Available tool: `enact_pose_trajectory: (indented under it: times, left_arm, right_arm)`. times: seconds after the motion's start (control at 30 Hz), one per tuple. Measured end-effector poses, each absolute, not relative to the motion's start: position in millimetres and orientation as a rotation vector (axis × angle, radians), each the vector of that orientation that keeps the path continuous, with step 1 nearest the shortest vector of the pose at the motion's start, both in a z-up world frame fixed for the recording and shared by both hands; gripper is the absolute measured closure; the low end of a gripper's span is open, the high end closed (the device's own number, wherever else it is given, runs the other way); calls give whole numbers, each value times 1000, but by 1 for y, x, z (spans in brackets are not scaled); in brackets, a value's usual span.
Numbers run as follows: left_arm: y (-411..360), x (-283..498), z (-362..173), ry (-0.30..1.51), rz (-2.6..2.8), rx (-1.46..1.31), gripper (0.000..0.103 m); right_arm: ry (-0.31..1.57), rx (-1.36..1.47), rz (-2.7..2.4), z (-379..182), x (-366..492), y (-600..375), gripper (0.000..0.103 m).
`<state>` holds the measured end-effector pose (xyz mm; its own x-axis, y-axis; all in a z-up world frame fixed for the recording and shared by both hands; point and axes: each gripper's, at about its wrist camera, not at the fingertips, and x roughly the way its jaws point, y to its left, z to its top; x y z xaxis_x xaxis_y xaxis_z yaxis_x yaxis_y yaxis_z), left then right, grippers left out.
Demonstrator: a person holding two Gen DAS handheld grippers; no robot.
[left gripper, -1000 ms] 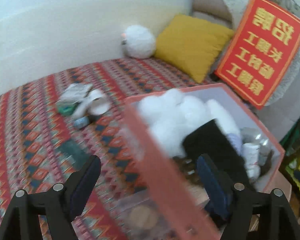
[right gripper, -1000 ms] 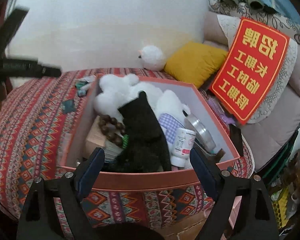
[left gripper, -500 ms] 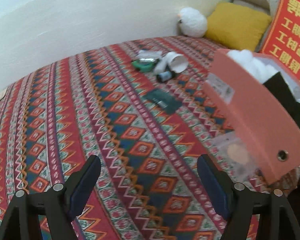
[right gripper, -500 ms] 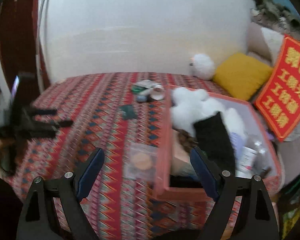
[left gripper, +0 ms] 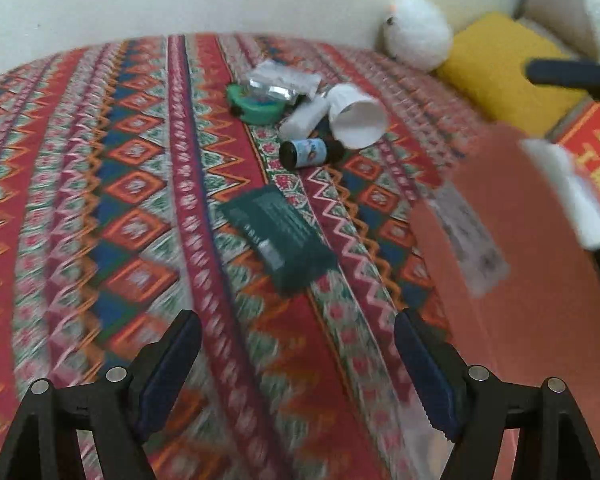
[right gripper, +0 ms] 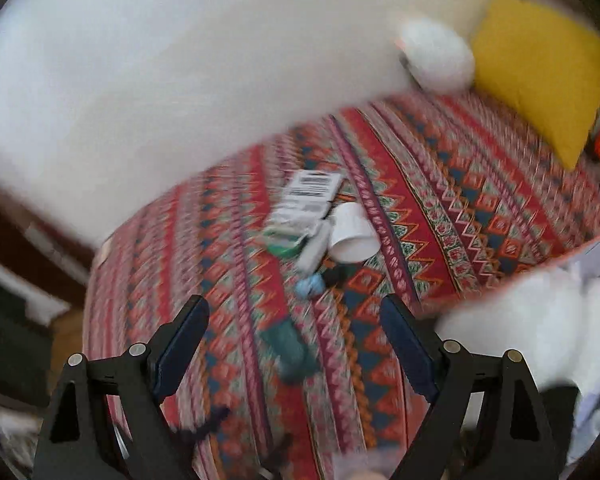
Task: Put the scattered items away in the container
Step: 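Grasp the dark green packet with the left tool while the right grasps the white cup, then carry the green packet and white cup over the pink box and open both tools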
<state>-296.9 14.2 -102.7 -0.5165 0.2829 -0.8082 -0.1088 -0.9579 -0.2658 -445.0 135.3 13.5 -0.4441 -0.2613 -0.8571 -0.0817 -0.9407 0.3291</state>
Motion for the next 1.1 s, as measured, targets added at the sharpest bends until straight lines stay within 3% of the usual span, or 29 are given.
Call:
enact_pose_trajectory:
  times: [0.17,0.27,0.3,0.33,0.37,0.43,0.57,0.77,1.1]
  left_arm:
    - [29,-342,-136,-302,2577,-1505,20]
    - [38,-350,-145,-232,2667,-1461,21]
    - [41,-351,-146,-197,2695,-1448,24]
    - [42,-352,-147,-173,2724,-1433,42]
    - [40,-350,-146,-175,2744,-1401,53]
    - [29,-347,-145,-256,2726,-1367,56]
    - [-7,-322,-132,-402,2680,-1326,56]
    - [-53,-248,-96,-421,2702,-1242,56]
    - [-90,-105,-24,-312,2785,-1062,56]
  right_arm:
    - [-583,1832,-2467,-56,-527,143,15]
    - [-630,1970,-2445,-100,-553,149,17]
    - [-637,2009,-2424,-111,-557,148,22]
    - [-642,2043,-2404,-122,-560,146,27]
    - [-626,2026,-2410,-115,-557,142,40]
    - [-594,1988,-2420,-101,-551,132,42]
    - [-543,1789,-2421,-51,-503,113,42]
    - [-529,1604,-2379,-5,-399,104,41]
    - [-581,1515,-2314,-26,-200,114,41]
